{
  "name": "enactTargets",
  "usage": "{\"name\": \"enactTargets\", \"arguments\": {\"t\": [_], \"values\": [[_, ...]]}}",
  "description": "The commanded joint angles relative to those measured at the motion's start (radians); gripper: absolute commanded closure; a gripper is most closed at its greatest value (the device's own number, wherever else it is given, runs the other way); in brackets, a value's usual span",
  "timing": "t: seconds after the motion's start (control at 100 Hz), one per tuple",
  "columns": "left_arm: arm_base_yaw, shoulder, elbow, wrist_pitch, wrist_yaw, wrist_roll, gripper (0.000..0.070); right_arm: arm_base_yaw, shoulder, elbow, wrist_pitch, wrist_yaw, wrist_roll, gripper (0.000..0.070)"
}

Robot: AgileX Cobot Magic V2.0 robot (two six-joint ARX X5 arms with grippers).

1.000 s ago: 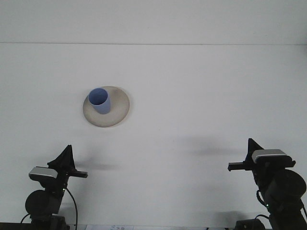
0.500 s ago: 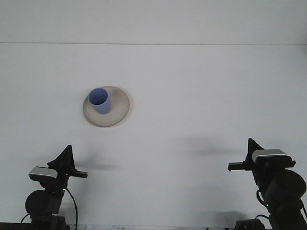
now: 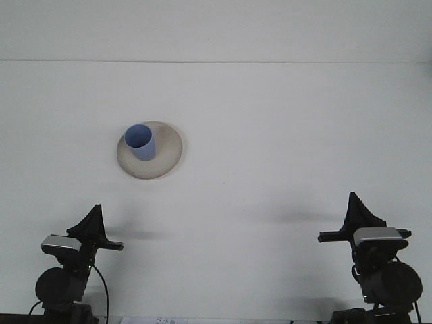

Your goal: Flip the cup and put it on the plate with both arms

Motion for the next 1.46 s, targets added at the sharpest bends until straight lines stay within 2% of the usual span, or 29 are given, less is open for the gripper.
{"name": "enactTargets", "arguments": {"t": [0.0,0.27,0.45,1.45], "values": [[0.000,-0.001,-0.019,0.010,0.003,-0.002,0.0688,0.002,-0.041,-0.069,0.098,0.003,-0.010,0.0700],[0.000,-0.001,-0.019,0.010,0.003,-0.002,0.0688,0.002,-0.256,-0.309,0.177,0.003,-0.009,0.0700],[0.000,-0.001,-0.019,0.010,0.003,-0.002,0.0688,0.001,-0.252,-0.393,0.241,0.003,-0.007,0.0700],[0.000,-0.001,-0.019,0.002,0.003,-0.002,0.0688,-0.020,-0.252,-0.392,0.225,0.003,-0.008,0.0700]]}}
